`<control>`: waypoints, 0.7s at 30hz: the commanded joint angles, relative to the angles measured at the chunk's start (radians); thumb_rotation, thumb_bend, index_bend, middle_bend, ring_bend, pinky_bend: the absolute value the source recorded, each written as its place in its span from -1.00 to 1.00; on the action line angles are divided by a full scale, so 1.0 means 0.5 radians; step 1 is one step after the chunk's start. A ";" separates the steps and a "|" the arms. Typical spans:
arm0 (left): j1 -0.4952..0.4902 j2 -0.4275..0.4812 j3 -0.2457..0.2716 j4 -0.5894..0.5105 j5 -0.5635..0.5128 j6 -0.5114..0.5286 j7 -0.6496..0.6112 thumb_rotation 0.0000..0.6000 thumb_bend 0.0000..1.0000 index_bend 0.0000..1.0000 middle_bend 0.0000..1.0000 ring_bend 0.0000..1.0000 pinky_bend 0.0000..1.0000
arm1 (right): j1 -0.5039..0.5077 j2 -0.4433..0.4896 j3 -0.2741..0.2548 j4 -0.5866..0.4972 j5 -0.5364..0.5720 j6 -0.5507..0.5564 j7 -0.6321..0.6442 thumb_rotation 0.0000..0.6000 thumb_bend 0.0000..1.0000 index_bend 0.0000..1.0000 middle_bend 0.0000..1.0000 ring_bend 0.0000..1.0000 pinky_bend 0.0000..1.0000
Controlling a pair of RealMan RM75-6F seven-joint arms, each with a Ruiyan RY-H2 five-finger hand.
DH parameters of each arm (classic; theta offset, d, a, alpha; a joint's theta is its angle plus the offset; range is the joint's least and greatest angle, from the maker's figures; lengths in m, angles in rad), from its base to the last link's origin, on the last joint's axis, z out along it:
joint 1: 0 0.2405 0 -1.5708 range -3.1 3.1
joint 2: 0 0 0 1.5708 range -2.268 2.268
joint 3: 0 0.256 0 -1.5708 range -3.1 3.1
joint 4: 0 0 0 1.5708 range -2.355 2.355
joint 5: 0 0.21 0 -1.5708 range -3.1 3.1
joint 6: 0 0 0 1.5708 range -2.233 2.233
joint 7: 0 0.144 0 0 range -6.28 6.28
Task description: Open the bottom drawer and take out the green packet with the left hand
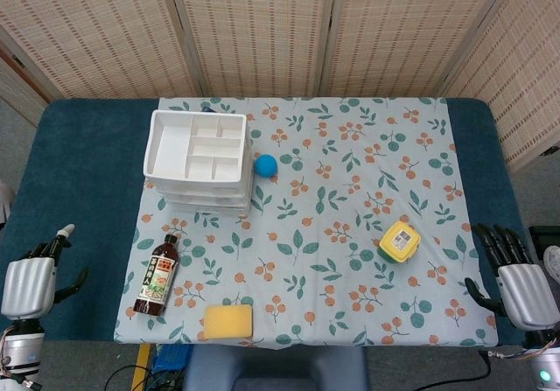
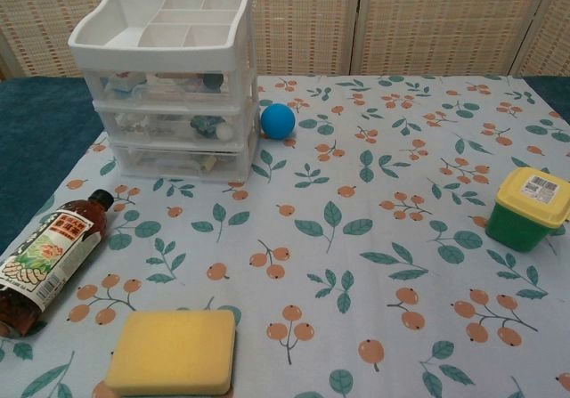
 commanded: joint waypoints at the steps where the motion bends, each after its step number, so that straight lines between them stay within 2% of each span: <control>1: 0.005 -0.003 -0.004 0.002 0.000 -0.002 0.003 1.00 -0.46 -0.67 -0.24 -0.23 0.08 | -0.002 0.003 -0.002 -0.004 0.001 0.002 -0.004 1.00 -0.28 -1.00 -0.87 -1.00 -1.00; 11: -0.022 0.045 -0.017 -0.051 0.027 -0.106 -0.111 1.00 -0.46 -0.63 -0.24 -0.23 0.08 | -0.010 0.009 0.004 -0.010 0.000 0.033 0.000 1.00 -0.28 -1.00 -0.87 -1.00 -1.00; 17: -0.107 0.038 -0.077 -0.043 0.082 -0.163 -0.128 1.00 -0.46 -0.54 -0.24 -0.20 0.09 | -0.016 0.023 0.011 -0.019 0.005 0.051 -0.008 1.00 -0.28 -1.00 -0.87 -1.00 -1.00; 21: -0.188 0.014 -0.116 -0.052 0.109 -0.250 -0.232 1.00 -0.46 -0.46 -0.16 -0.16 0.21 | -0.026 0.032 0.016 -0.025 0.010 0.073 -0.008 1.00 -0.28 -1.00 -0.87 -1.00 -1.00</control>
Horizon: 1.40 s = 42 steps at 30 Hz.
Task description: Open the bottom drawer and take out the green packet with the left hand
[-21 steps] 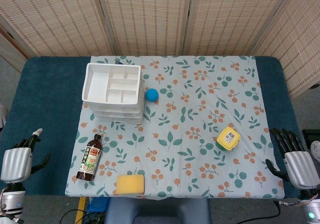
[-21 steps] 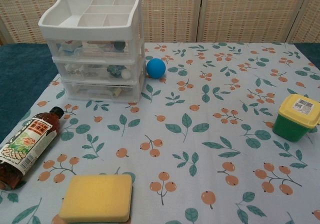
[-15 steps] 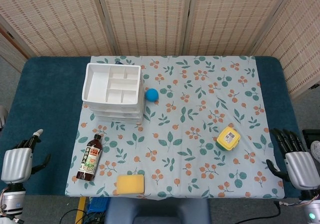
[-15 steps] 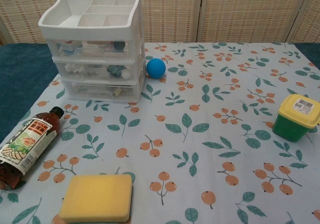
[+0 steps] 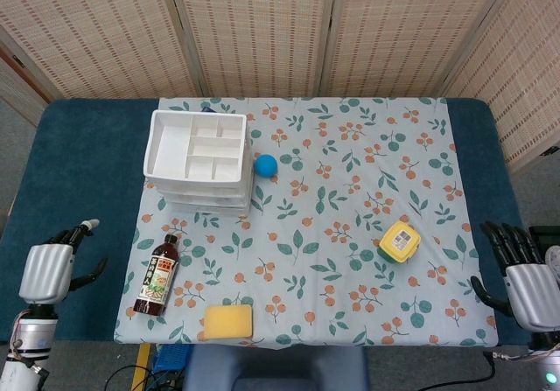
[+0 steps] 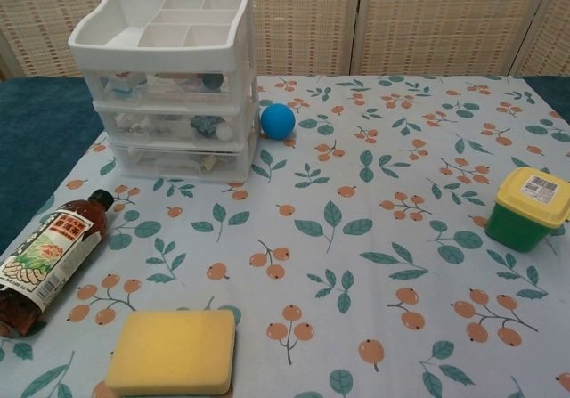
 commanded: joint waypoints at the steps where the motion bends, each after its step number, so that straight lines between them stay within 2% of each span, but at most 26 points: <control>1: -0.081 -0.027 -0.039 -0.010 0.023 -0.093 -0.103 1.00 -0.46 -0.45 -0.14 -0.15 0.24 | -0.006 0.005 0.002 -0.004 0.003 0.010 0.000 1.00 -0.28 -1.00 -0.87 -1.00 -1.00; 4: -0.130 -0.067 -0.081 -0.033 -0.003 -0.141 -0.166 1.00 -0.46 -0.38 0.05 0.04 0.47 | -0.014 0.011 0.003 -0.005 0.007 0.021 0.003 1.00 -0.28 -1.00 -0.87 -1.00 -1.00; 8: -0.220 -0.143 -0.122 -0.067 -0.020 -0.243 -0.268 1.00 -0.46 -0.22 0.40 0.38 0.86 | -0.023 0.017 0.006 -0.005 0.018 0.030 0.007 1.00 -0.28 -1.00 -0.87 -1.00 -1.00; 11: -0.308 -0.176 -0.123 -0.069 -0.041 -0.398 -0.351 1.00 -0.46 -0.20 0.52 0.51 0.99 | -0.023 0.019 0.010 -0.005 0.018 0.035 0.010 1.00 -0.28 -1.00 -0.87 -1.00 -1.00; 18: -0.475 -0.314 -0.135 -0.041 -0.119 -0.700 -0.659 1.00 -0.46 -0.33 0.76 0.85 1.00 | -0.023 0.015 0.012 -0.003 0.026 0.031 0.012 1.00 -0.28 -1.00 -0.87 -1.00 -1.00; 24: -0.573 -0.473 -0.163 0.042 -0.306 -0.925 -0.888 1.00 -0.46 -0.53 0.86 0.98 1.00 | -0.027 0.020 0.015 -0.006 0.033 0.032 0.007 1.00 -0.28 -1.00 -0.87 -1.00 -1.00; 32: -0.618 -0.709 -0.252 0.124 -0.584 -1.019 -1.058 1.00 -0.46 -0.68 0.91 1.00 1.00 | -0.026 0.029 0.020 -0.021 0.041 0.028 -0.005 1.00 -0.28 -1.00 -0.87 -1.00 -1.00; 42: -0.601 -0.819 -0.377 0.191 -0.860 -1.117 -1.321 1.00 -0.46 -0.70 0.92 1.00 1.00 | -0.036 0.027 0.023 -0.026 0.060 0.031 -0.009 1.00 -0.28 -1.00 -0.87 -1.00 -1.00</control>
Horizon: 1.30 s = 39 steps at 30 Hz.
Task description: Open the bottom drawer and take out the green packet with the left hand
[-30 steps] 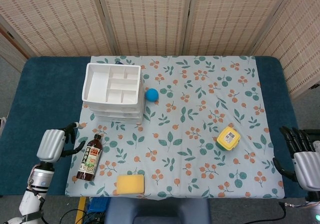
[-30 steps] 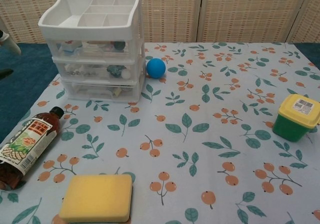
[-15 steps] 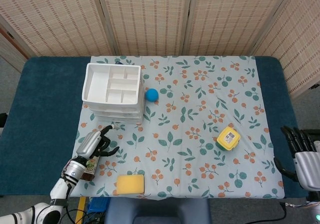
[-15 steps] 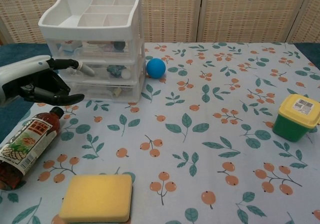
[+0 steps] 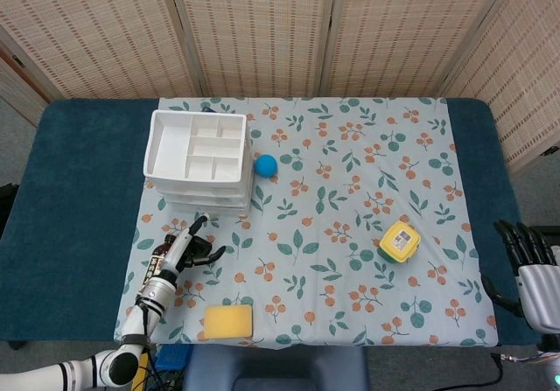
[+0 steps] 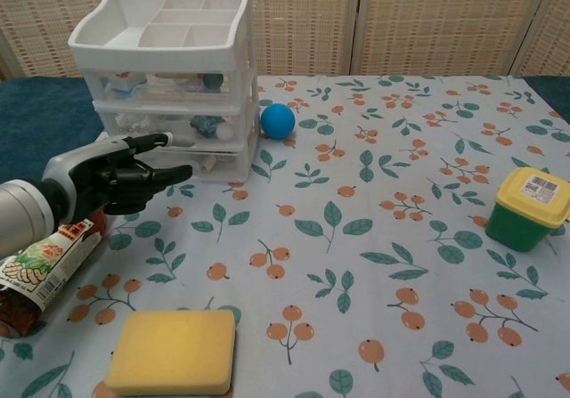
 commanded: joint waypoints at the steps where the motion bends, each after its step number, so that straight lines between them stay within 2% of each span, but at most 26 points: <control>1: 0.006 -0.042 -0.048 0.038 -0.074 -0.022 -0.056 1.00 -0.46 -0.70 0.92 1.00 1.00 | 0.000 0.001 0.002 -0.003 0.002 0.000 -0.003 1.00 -0.28 -1.00 -0.87 -1.00 -1.00; 9: 0.022 -0.146 -0.123 0.106 -0.162 -0.004 -0.150 1.00 -0.46 -0.70 0.91 1.00 1.00 | -0.003 0.003 0.004 -0.010 0.006 0.000 -0.009 1.00 -0.28 -1.00 -0.87 -1.00 -1.00; 28: 0.015 -0.272 -0.274 0.169 -0.370 -0.028 -0.196 1.00 -0.46 -0.71 0.91 1.00 1.00 | -0.029 0.000 0.002 0.004 0.022 0.020 0.002 1.00 -0.28 -1.00 -0.87 -1.00 -1.00; 39: 0.041 -0.343 -0.366 0.195 -0.381 -0.050 -0.354 1.00 -0.46 -0.70 0.91 1.00 1.00 | -0.041 0.000 0.004 0.003 0.031 0.027 -0.001 1.00 -0.28 -1.00 -0.87 -1.00 -1.00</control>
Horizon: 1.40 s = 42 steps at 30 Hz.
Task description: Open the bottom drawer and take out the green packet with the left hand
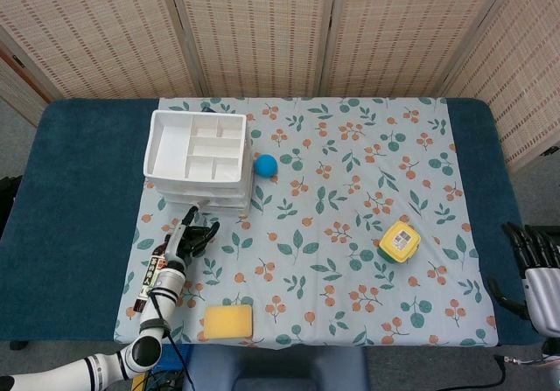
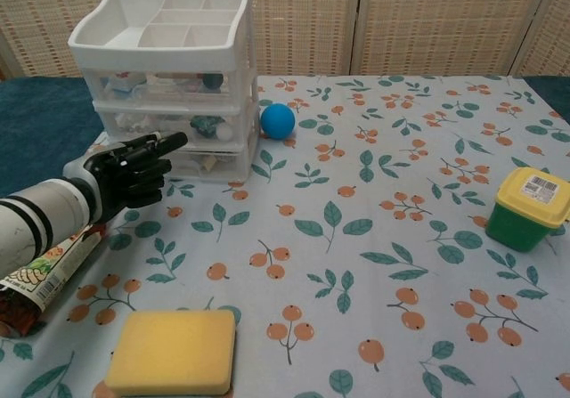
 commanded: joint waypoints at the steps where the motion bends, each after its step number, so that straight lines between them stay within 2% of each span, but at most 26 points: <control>1: 0.004 -0.020 -0.025 0.011 -0.006 -0.030 -0.043 1.00 -0.46 -0.70 0.91 1.00 1.00 | -0.004 -0.001 0.000 0.000 0.002 0.003 0.002 1.00 -0.28 -1.00 -0.87 -1.00 -1.00; 17: 0.013 -0.131 -0.141 0.088 -0.001 -0.127 -0.300 1.00 -0.46 -0.61 0.92 1.00 1.00 | -0.022 -0.013 -0.001 0.012 0.026 0.000 0.014 1.00 -0.28 -1.00 -0.87 -1.00 -1.00; 42: -0.041 -0.189 -0.270 0.172 -0.182 -0.225 -0.312 1.00 -0.46 -0.47 0.93 1.00 1.00 | -0.026 -0.015 0.003 0.013 0.046 -0.021 0.007 1.00 -0.28 -1.00 -0.87 -1.00 -1.00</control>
